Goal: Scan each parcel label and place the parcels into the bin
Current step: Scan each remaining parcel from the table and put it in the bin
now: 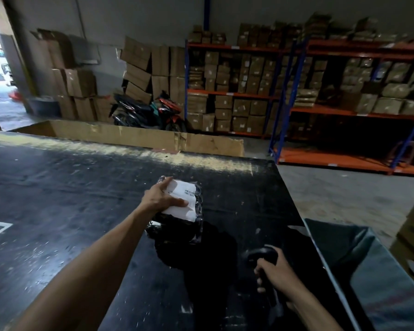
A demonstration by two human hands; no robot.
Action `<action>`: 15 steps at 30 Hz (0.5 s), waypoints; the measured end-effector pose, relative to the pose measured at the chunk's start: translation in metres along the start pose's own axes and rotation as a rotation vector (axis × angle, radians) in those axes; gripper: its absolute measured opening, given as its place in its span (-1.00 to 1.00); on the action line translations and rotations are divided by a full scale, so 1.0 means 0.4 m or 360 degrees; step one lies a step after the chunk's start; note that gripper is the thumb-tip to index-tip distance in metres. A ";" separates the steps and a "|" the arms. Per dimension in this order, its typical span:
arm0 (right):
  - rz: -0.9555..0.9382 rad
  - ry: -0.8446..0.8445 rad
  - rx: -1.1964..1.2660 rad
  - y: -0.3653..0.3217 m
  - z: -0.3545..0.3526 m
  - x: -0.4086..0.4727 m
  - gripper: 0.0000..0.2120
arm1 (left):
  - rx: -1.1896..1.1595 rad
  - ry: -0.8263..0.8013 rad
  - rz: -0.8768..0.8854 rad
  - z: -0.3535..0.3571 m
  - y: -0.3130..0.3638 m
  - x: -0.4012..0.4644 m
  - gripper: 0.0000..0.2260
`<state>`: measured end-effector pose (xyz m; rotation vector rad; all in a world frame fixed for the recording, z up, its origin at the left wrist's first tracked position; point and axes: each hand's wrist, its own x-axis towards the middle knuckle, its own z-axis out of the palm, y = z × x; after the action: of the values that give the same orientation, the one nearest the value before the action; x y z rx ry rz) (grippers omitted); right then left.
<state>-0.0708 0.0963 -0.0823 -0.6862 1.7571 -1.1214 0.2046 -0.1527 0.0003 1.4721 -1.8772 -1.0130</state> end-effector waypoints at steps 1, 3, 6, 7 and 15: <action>-0.0063 0.0020 0.0065 -0.023 0.003 -0.002 -0.55 | -0.0042 0.0012 0.0037 0.003 0.004 -0.006 -0.02; -0.0218 0.0034 0.0118 -0.080 0.015 -0.011 -0.57 | -0.0128 0.0047 0.0112 0.015 0.009 -0.022 -0.05; -0.0375 0.0006 0.0221 -0.172 0.043 -0.026 -0.65 | -0.0285 0.0156 0.0156 0.046 0.016 -0.046 -0.05; -0.0420 0.0001 0.0242 -0.202 0.053 -0.031 -0.66 | -0.0340 0.0195 0.0155 0.059 0.019 -0.052 -0.07; -0.0734 0.0086 0.0203 -0.345 0.101 -0.062 -0.54 | -0.0540 0.0422 0.0267 0.141 0.071 -0.101 -0.29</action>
<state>-0.0262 0.0408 0.0451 -1.0213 1.5949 -1.5591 0.1543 -0.0974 -0.0072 1.1664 -1.5258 -0.9497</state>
